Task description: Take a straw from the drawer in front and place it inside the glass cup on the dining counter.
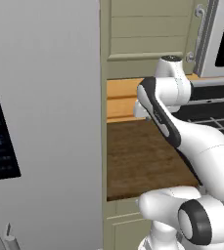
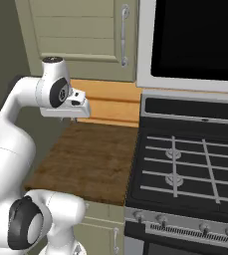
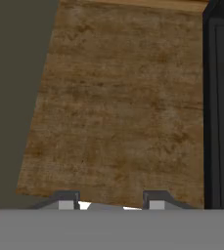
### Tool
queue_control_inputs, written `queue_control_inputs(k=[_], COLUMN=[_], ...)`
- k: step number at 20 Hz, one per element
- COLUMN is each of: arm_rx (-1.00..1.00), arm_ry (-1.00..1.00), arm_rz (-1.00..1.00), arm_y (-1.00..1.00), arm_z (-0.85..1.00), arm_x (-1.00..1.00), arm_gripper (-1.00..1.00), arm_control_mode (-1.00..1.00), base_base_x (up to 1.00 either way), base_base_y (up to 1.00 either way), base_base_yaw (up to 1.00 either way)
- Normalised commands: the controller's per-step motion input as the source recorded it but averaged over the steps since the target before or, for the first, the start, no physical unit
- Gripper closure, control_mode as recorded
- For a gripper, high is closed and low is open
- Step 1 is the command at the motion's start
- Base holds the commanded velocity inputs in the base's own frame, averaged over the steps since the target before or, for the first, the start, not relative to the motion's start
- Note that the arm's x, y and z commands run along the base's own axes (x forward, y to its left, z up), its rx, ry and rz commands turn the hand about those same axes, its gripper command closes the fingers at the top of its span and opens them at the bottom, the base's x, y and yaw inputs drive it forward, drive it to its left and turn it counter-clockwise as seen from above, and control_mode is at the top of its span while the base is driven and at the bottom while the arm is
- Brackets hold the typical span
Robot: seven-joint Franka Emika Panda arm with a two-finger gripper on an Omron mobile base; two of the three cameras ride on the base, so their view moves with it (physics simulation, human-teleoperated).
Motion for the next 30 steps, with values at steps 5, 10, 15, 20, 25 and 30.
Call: queue_control_inputs(k=[5, 10, 15, 20, 25, 30], arm_rx=[0.0, 0.0, 0.0, 0.0, 0.0, 0.0], arm_ry=[0.0, 0.0, 0.0, 0.0, 0.0, 0.0], arm_rz=[0.0, 0.0, 0.0, 0.0, 0.0, 0.0], arm_y=[0.0, 0.0, 0.0, 0.0, 0.0, 0.0], arm_z=[0.0, 0.0, 0.0, 0.0, 0.0, 0.0], arm_x=[-0.01, 0.0, 0.0, 0.0, 0.0, 0.0], arm_gripper=[-1.0, -1.0, -1.0, -1.0, -1.0, -1.0], arm_control_mode=[1.0, 1.0, 1.0, 1.0, 1.0, 1.0], base_base_x=[-0.51, -0.97, -0.25, 0.0, -0.04, -0.16], base_base_y=[0.0, -0.04, -0.57, -0.69, -0.69, -0.9], base_base_yaw=[0.0, 0.0, 0.36, 0.7, 0.69, 0.58])
